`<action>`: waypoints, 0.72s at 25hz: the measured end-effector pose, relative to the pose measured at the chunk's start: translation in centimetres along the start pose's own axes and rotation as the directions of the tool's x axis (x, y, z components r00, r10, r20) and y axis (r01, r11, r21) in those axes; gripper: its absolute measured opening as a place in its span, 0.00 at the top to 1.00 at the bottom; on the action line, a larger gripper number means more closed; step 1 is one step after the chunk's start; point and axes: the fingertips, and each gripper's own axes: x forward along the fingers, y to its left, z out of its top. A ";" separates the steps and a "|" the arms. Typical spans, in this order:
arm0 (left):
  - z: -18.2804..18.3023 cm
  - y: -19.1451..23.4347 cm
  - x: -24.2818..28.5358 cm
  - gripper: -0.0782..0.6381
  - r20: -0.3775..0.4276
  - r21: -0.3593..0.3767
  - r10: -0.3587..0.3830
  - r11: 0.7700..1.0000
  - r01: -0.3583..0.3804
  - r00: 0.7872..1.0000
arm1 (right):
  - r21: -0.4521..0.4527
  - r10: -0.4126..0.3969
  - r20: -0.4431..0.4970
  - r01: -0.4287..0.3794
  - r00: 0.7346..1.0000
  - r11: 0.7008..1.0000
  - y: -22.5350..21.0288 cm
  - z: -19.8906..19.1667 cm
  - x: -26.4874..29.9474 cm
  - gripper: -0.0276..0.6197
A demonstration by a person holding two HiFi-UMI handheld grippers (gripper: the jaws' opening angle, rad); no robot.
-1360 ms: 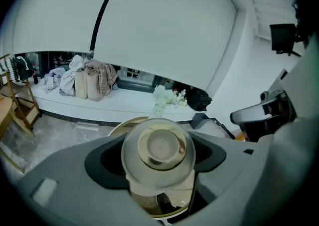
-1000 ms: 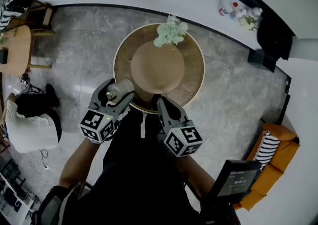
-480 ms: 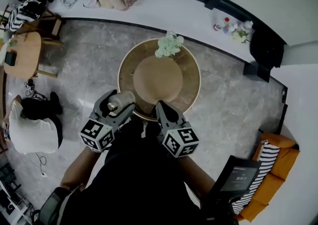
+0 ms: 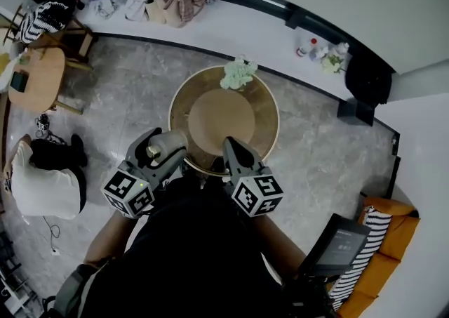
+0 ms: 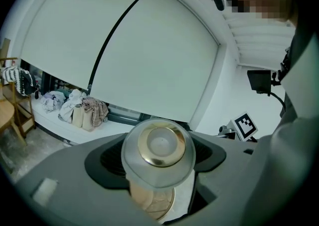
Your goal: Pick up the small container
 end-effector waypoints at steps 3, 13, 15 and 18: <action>0.5 -0.3 -0.9 0.42 0.019 -0.004 -0.006 1.000 0.007 1.000 | -0.008 0.008 0.003 -0.008 1.000 1.000 0.7 0.1 0.0 0.96; 2.2 -1.6 -1.5 0.42 0.062 -0.043 -0.053 0.998 0.056 0.997 | -0.051 0.024 0.031 -0.023 0.999 0.998 1.6 1.3 -0.3 0.96; 2.2 -1.6 -1.4 0.42 0.064 -0.037 -0.060 0.997 0.062 0.996 | -0.064 0.026 0.036 -0.023 0.999 0.998 1.8 1.4 -0.3 0.96; 2.0 -1.6 -1.3 0.42 0.053 -0.028 -0.062 0.998 0.063 0.997 | -0.084 0.021 0.044 -0.017 0.999 0.996 2.0 1.6 -0.4 0.96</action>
